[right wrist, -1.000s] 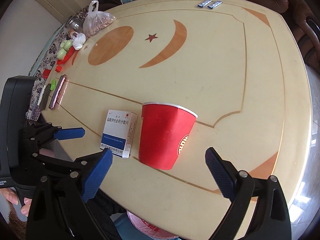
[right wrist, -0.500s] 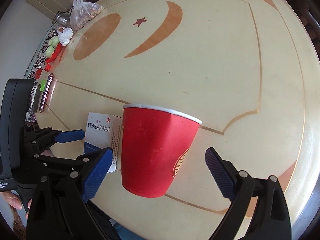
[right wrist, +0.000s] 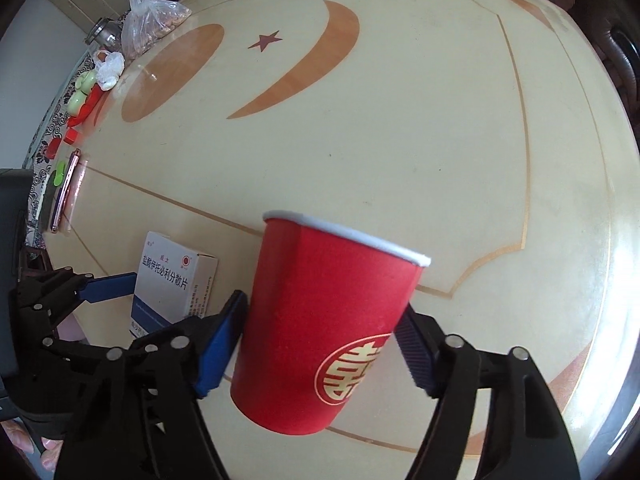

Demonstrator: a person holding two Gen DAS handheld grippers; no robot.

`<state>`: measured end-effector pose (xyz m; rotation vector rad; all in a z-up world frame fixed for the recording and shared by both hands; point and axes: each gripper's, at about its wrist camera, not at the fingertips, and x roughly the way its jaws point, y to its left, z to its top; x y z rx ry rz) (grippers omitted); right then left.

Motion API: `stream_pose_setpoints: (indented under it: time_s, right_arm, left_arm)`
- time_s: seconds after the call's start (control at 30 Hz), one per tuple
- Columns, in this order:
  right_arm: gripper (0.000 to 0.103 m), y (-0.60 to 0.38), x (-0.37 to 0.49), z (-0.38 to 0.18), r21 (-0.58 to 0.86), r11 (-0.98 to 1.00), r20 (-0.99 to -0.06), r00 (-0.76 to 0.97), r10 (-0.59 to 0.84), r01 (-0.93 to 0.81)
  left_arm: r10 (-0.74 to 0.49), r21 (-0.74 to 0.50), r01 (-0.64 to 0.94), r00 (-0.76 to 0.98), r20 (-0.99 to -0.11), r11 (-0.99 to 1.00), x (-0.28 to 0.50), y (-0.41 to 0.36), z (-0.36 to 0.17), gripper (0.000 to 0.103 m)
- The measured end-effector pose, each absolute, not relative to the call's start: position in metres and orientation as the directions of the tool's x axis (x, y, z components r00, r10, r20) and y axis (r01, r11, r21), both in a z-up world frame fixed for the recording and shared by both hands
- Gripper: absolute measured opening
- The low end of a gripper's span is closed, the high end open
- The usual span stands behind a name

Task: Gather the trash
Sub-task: 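Grasp the white medicine box with the left gripper while the right gripper grasps the red cup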

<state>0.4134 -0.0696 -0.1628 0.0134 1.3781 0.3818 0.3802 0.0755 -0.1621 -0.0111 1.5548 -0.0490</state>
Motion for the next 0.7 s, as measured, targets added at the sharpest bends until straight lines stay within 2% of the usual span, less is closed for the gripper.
stream_pose_setpoints:
  time_s: [0.07, 0.2, 0.47, 0.7]
  right_arm:
    - [0.060, -0.068, 0.413, -0.162, 0.222, 0.940, -0.953, 0.146, 0.265, -0.258]
    - [0.059, -0.066, 0.408, -0.159, 0.215, 0.940, -0.953, 0.153, 0.261, -0.265]
    - [0.059, -0.077, 0.397, -0.140, 0.208, 0.940, -0.947, 0.187, 0.263, -0.272]
    - [0.059, -0.099, 0.380, -0.114, 0.203, 0.945, -0.937, 0.230, 0.264, -0.257]
  left_arm:
    - [-0.036, -0.036, 0.032, 0.015, -0.999, 0.999, 0.375, 0.064, -0.165, 0.076]
    - [-0.009, -0.008, 0.047, 0.025, -1.000, 0.999, 0.373, 0.056, -0.158, 0.063]
    - [-0.026, -0.023, 0.063, 0.045, -0.999, 0.998, 0.362, 0.054, -0.153, 0.062]
    - [0.003, 0.018, 0.106, 0.142, -0.990, 0.994, 0.343, 0.041, -0.117, 0.062]
